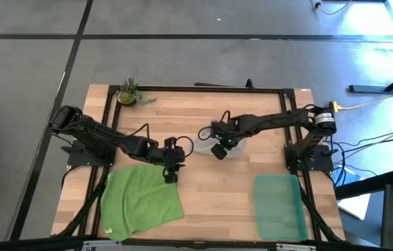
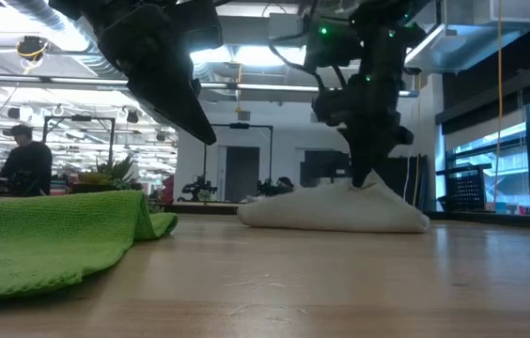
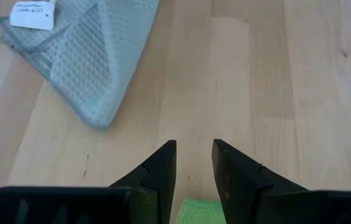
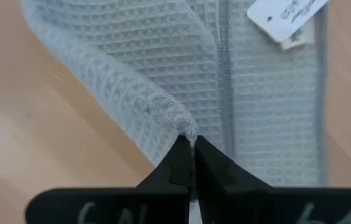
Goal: Roll microfiber towels into tight, uniform cylinder then place into a basket
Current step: Roll the gray microfiber towel
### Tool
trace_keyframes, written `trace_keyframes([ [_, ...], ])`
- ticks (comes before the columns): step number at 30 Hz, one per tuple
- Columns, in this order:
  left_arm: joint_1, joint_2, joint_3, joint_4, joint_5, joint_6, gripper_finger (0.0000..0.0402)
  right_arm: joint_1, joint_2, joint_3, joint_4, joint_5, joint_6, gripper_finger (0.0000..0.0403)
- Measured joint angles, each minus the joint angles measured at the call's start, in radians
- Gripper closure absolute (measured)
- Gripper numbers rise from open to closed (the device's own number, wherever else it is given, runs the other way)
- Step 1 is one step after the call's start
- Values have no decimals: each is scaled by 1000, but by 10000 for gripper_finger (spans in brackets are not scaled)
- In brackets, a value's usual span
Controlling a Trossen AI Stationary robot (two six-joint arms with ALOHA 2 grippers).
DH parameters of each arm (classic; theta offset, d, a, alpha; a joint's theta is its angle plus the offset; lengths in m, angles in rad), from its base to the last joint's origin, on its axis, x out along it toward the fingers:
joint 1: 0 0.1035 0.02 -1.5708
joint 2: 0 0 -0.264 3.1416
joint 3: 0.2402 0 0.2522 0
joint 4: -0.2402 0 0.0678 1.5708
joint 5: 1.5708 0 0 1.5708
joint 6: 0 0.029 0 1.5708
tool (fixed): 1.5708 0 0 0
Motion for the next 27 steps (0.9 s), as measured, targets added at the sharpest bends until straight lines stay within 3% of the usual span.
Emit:
trace_keyframes([
  [11, -6, 0, 0, 0, 0, 0, 302, -82, 4, -179, 53, -19, -1, 397],
  [18, 1, 0, 0, 41, -19, 3, 302, -91, -1, -222, 95, -32, -7, 392],
  [23, 56, 24, 0, 56, -29, 66, 302, -91, 0, -224, 114, -33, -8, 395],
  [27, 125, 84, 1, 172, 1, 127, 302, -91, 0, -225, 117, -34, -10, 395],
])
